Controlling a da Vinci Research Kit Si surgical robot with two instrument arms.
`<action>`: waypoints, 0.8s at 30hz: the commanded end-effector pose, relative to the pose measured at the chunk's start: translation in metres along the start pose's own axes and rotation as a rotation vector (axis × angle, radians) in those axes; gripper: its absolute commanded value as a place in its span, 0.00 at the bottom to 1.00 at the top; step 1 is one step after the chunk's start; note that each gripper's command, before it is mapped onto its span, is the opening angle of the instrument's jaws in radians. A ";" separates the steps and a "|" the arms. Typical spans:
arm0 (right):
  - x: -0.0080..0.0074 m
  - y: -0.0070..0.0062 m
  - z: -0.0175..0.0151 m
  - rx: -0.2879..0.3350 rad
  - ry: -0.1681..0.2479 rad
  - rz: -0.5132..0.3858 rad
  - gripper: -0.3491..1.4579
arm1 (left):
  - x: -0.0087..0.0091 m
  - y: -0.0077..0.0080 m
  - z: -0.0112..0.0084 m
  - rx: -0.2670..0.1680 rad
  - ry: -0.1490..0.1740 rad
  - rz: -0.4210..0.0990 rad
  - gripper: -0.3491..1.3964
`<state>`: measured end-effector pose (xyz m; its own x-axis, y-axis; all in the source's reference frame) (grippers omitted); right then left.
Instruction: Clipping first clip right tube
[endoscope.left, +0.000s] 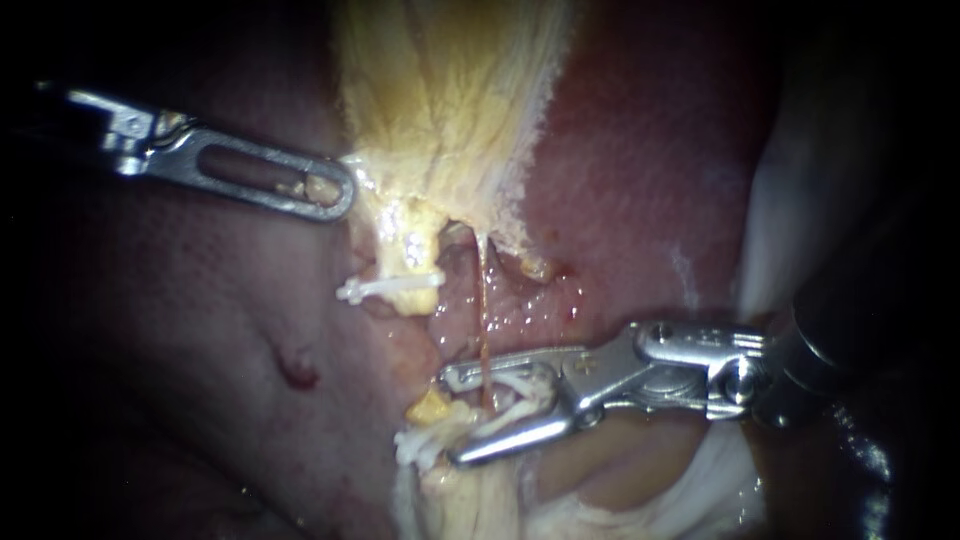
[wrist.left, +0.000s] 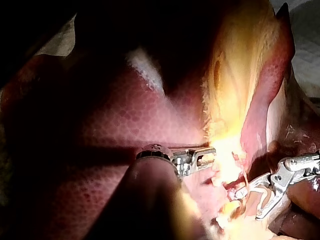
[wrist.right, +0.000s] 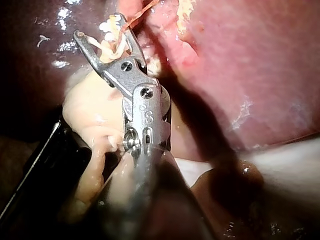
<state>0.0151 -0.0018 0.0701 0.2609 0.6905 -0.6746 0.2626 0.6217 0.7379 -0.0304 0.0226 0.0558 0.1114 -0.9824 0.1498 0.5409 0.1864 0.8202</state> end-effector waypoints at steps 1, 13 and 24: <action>-0.0001 0.0000 -0.0001 0.000 -0.002 0.000 0.44 | 0.0000 0.0000 0.0000 0.000 0.000 0.000 0.00; -0.0007 0.0002 -0.0011 0.004 -0.005 0.081 0.21 | 0.0000 0.0000 0.0000 0.000 0.000 0.000 0.00; -0.0013 -0.0001 -0.0015 0.008 -0.009 0.143 0.00 | 0.0000 0.0001 0.0000 -0.002 -0.002 0.000 0.00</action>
<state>0.0133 -0.0022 0.0709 0.3039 0.7693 -0.5620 0.2269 0.5144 0.8270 -0.0303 0.0226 0.0559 0.1105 -0.9823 0.1513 0.5412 0.1871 0.8198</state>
